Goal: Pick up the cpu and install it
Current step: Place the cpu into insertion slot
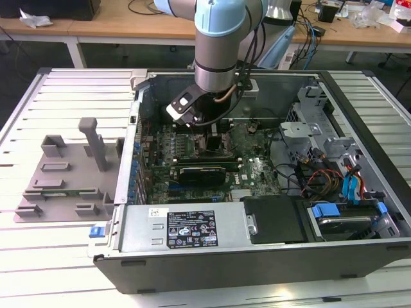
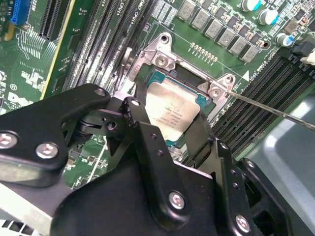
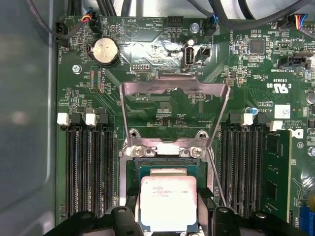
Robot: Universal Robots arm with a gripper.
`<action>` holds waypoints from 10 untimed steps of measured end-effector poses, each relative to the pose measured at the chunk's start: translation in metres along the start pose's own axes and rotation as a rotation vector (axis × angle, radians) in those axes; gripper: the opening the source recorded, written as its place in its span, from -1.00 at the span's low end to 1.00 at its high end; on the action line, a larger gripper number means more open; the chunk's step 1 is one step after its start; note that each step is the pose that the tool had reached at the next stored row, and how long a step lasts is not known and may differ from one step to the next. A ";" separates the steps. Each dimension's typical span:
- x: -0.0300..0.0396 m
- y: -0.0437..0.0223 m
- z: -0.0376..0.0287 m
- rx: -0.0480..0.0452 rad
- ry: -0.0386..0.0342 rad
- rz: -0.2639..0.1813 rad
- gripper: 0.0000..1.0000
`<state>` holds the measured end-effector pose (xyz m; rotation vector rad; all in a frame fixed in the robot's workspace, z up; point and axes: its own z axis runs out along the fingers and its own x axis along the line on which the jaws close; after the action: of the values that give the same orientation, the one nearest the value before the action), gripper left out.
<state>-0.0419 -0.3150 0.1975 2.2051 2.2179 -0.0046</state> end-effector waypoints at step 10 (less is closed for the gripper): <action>0.0003 0.0003 0.0007 0.0000 0.0020 0.018 0.09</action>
<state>-0.0416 -0.3147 0.1968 2.2264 2.1986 -0.0023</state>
